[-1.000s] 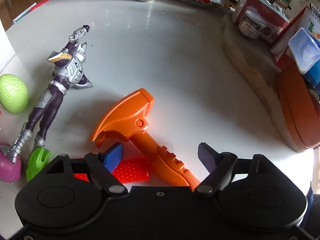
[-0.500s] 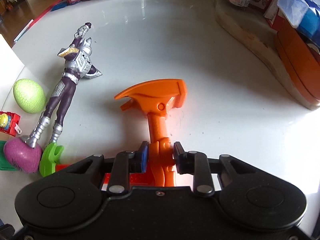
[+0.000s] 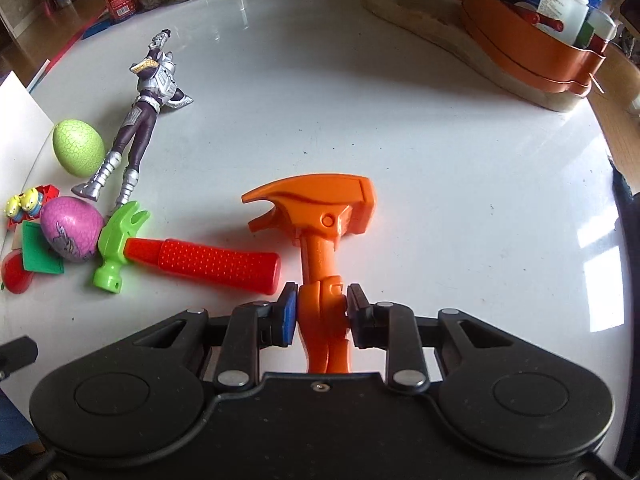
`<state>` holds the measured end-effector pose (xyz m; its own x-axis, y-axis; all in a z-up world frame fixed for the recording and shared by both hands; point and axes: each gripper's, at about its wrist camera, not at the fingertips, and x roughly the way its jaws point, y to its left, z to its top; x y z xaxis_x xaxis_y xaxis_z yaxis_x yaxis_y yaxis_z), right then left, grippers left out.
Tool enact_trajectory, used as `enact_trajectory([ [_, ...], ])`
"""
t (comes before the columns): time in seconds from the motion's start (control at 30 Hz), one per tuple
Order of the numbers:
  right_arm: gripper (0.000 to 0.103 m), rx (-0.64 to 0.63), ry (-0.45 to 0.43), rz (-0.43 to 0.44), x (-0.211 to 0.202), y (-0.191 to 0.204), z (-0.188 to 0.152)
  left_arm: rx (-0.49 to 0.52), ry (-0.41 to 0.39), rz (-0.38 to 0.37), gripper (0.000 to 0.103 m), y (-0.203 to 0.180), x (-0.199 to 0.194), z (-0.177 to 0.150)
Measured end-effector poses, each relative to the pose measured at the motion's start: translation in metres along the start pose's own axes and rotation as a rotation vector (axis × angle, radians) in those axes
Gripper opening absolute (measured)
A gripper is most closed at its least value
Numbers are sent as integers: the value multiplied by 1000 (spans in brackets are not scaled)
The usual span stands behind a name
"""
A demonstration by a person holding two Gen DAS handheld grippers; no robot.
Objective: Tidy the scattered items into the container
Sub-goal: 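Grasp the orange toy axe by its handle with the right tool, then grasp the green hammer head with the left tool while the right tool holds the axe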
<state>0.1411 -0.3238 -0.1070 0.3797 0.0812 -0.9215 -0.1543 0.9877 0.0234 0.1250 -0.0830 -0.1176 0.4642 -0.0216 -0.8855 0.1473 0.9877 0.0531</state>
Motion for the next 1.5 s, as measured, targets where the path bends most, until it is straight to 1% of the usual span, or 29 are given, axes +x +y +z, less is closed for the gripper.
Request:
enact_trajectory([
  [0.13,28,20,-40,24,-12,-11,-14,-23,14,-4,102,6,4,1],
  [0.2,28,27,-51,37,-13,-17,-20,-17,17,15,102,7,7,4],
  [0.27,27,28,-53,48,-14,-16,-8,-13,22,25,102,7,10,8],
  [0.4,27,33,-48,69,-10,-18,-11,-18,16,57,102,2,16,21],
  [0.43,27,34,-48,73,-11,-19,-12,-12,13,60,101,-1,18,24],
  [0.57,27,44,-43,87,-9,-21,-12,0,20,83,90,-13,34,29],
  [0.6,27,44,-43,88,-8,-21,-12,-2,25,90,89,-14,39,31],
  [0.67,27,47,-40,91,-8,-20,-13,-8,37,89,83,-15,50,32],
  [0.77,27,44,-43,93,-8,-19,-14,1,24,95,77,-16,58,34],
  [0.8,27,45,-44,94,-8,-19,-14,3,24,97,77,-16,59,34],
  [0.9,27,48,-41,101,-7,-21,-13,-9,19,78,77,-13,60,37],
  [1.03,27,50,-34,101,-4,-24,-13,-37,16,26,76,-5,60,42],
  [1.13,27,56,-30,103,-2,-25,-13,-12,20,26,76,-8,63,46],
  [1.2,27,55,-30,101,-2,-25,-13,-3,15,40,71,-11,64,49],
  [1.23,27,54,-30,102,-2,-25,-13,3,13,48,67,-13,65,51],
  [1.3,27,54,-31,103,-2,-24,-13,18,12,58,64,-16,66,53],
  [1.37,27,54,-32,103,-2,-24,-13,15,18,41,52,-19,65,53],
  [1.4,27,54,-32,103,-2,-24,-13,13,21,32,50,-19,65,54],
  [1.43,27,54,-31,103,-2,-24,-12,8,23,24,46,-20,65,54],
  [1.47,27,55,-32,103,-2,-23,-12,7,22,27,32,-20,66,54],
  [1.5,27,57,-32,104,-2,-23,-12,13,20,37,13,-20,65,52],
])
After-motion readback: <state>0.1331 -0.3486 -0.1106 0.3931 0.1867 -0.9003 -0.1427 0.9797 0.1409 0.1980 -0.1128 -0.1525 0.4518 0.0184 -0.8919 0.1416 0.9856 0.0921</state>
